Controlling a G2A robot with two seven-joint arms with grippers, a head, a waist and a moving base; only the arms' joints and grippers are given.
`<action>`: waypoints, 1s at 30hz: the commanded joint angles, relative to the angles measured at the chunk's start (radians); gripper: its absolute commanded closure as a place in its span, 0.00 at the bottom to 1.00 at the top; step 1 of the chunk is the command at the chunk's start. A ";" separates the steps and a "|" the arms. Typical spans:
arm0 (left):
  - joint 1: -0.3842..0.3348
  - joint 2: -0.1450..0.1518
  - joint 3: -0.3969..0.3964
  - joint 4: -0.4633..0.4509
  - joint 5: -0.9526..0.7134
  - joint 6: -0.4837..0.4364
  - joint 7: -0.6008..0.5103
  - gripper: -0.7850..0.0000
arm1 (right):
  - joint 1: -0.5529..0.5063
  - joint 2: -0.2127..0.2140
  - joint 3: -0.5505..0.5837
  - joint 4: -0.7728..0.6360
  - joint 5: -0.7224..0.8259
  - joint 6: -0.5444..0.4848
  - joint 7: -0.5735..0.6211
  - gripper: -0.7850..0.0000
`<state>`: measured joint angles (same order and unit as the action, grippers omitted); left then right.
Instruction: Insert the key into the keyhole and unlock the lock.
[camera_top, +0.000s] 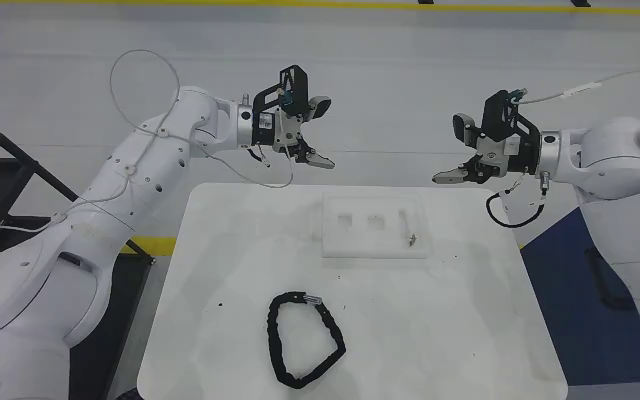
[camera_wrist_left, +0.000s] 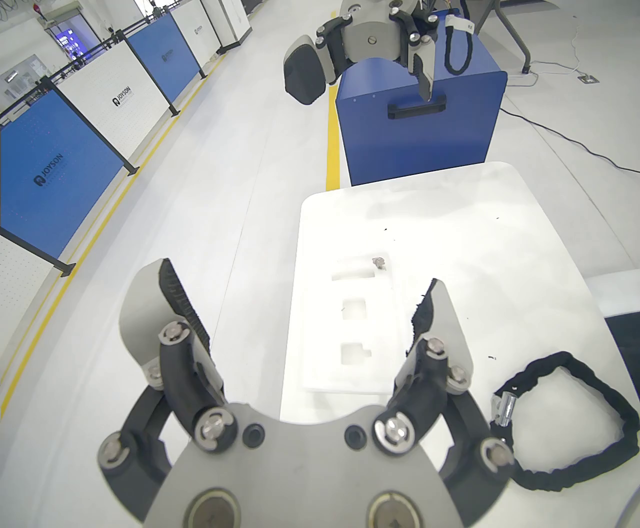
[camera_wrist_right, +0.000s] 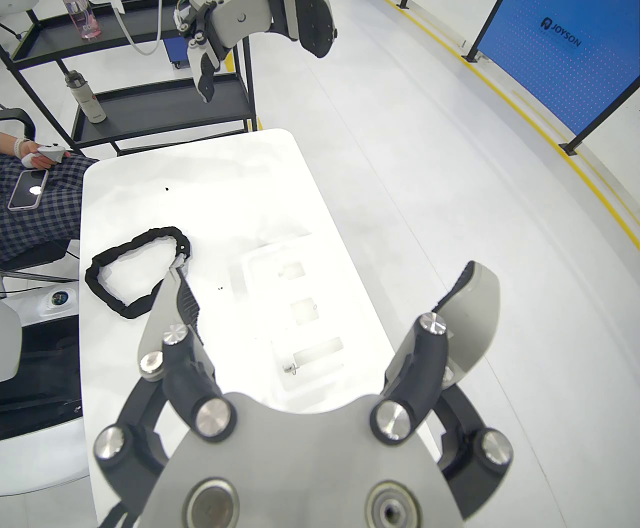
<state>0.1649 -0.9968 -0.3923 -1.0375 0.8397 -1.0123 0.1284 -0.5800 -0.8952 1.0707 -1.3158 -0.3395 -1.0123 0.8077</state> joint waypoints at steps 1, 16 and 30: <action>0.000 0.000 0.000 0.000 0.000 0.000 0.000 0.00 | 0.000 0.000 0.000 0.000 0.000 0.000 0.000 0.00; 0.000 0.000 0.000 0.000 0.000 0.000 0.000 0.00 | 0.000 0.000 0.000 0.000 0.000 0.000 0.000 0.00; 0.000 0.000 0.000 0.000 0.000 0.000 0.000 0.00 | -0.019 -0.035 -0.114 0.190 -0.019 0.058 -0.093 0.00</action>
<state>0.1649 -0.9968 -0.3923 -1.0375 0.8397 -1.0123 0.1284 -0.6004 -0.9276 0.9662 -1.1438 -0.3607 -0.9486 0.7164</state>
